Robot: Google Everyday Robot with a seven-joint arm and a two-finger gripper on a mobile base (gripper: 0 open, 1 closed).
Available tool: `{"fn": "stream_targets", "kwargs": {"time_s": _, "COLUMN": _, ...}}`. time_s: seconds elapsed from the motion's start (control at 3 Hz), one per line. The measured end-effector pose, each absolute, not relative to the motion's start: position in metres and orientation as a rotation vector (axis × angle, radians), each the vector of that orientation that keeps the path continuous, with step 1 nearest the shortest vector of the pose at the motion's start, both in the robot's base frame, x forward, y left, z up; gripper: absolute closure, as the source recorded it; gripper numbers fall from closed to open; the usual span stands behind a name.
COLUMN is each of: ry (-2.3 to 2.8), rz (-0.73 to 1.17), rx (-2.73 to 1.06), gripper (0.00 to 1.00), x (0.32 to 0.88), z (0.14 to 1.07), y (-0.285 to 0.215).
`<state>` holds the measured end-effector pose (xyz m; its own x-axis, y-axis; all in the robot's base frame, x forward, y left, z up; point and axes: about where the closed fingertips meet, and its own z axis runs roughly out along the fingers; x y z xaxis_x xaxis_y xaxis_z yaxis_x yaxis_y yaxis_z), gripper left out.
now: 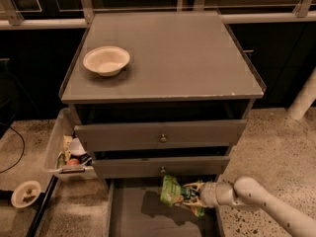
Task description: Pick green rice chip bag from bottom drawer and place on counter
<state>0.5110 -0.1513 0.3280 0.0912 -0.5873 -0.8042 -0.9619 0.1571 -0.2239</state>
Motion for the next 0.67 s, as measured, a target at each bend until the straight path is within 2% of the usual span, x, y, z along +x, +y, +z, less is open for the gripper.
{"fn": "stream_targets", "kwargs": {"time_s": 0.67, "ry": 1.451, "rz": 0.452, "rx": -1.698, "gripper": 1.00, "x": 0.503, "z": 0.414, "y": -0.129}}
